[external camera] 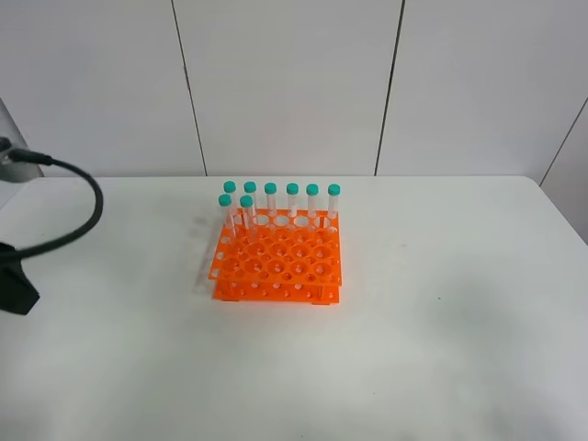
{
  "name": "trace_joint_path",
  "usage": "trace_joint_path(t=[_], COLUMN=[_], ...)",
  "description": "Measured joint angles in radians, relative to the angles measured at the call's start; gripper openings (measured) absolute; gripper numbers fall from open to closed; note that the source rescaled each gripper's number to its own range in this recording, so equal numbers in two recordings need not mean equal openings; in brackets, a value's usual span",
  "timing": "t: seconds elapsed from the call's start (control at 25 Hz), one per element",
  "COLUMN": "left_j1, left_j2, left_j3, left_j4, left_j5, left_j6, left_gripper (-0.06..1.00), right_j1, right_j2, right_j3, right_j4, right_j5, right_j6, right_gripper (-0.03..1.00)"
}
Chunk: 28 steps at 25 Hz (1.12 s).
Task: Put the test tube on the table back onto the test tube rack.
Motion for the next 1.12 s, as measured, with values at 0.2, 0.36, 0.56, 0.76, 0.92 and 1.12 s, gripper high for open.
trace_joint_path(t=[0.2,0.36,0.56,0.76,0.92,1.12], left_j1=[0.000,0.000,0.000,0.000,0.000,0.000], left_j2=[-0.213,-0.400,-0.576,-0.633,-0.638,-0.698], left_j3=[0.180,0.280,0.381,0.394,0.430,0.431], left_j4=[-0.005,-0.005,-0.013,-0.020,-0.010,-0.010], left_j5=[0.004,0.005,0.003,-0.079,-0.137,-0.153], left_j6=[-0.004,0.034,0.064,-0.047,-0.073,-0.075], left_gripper=[1.00,1.00,1.00,1.00,1.00,1.00], right_j1=[0.000,0.000,0.000,0.000,0.000,0.000], right_j2=[0.000,0.000,0.000,0.000,0.000,0.000], right_j3=[0.000,0.000,0.000,0.000,0.000,0.000], right_j4=[0.000,0.000,0.000,0.000,0.000,0.000], right_j5=[0.000,0.000,0.000,0.000,0.000,0.000], right_j6=[0.000,0.000,0.000,0.000,0.000,0.000], right_gripper=[0.47,0.47,0.47,0.47,0.47,0.47])
